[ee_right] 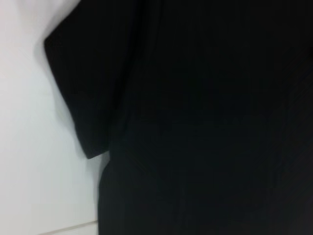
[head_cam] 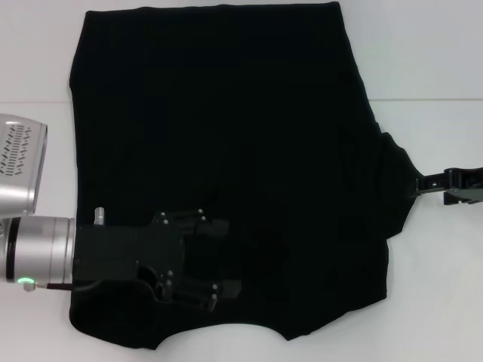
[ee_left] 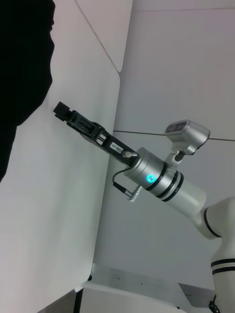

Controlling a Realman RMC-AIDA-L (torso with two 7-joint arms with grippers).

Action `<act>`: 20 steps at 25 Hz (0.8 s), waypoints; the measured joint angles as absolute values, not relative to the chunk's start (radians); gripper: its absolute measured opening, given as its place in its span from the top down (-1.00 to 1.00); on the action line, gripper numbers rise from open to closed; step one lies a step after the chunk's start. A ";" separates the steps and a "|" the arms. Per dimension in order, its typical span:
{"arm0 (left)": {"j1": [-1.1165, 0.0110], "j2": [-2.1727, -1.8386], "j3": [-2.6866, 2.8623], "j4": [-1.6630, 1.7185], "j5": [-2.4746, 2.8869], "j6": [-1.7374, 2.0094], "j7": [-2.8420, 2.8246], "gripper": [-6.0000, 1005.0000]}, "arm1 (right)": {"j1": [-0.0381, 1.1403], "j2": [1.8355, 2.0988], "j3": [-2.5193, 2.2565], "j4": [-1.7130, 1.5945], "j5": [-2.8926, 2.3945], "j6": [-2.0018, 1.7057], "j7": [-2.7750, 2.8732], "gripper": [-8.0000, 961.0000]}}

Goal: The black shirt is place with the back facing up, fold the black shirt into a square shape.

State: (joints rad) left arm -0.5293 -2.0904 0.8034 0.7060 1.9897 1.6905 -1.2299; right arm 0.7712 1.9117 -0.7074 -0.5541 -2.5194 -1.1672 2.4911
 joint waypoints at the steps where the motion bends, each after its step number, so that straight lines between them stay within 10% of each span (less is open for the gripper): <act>1: -0.530 -2.090 0.804 0.706 1.990 1.689 -1.230 -0.89 | 0.775 1.917 -0.707 -0.548 -2.519 -1.156 2.491 -0.87; 20: -0.534 -2.083 0.801 0.706 1.991 1.668 -1.233 -0.86 | 0.789 1.956 -0.709 -0.493 -2.522 -1.052 2.492 -0.42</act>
State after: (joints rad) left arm -0.5342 -2.0829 0.8012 0.7055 1.9912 1.6676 -1.2333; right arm 0.7887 1.9557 -0.7087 -0.4931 -2.5215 -1.0516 2.4917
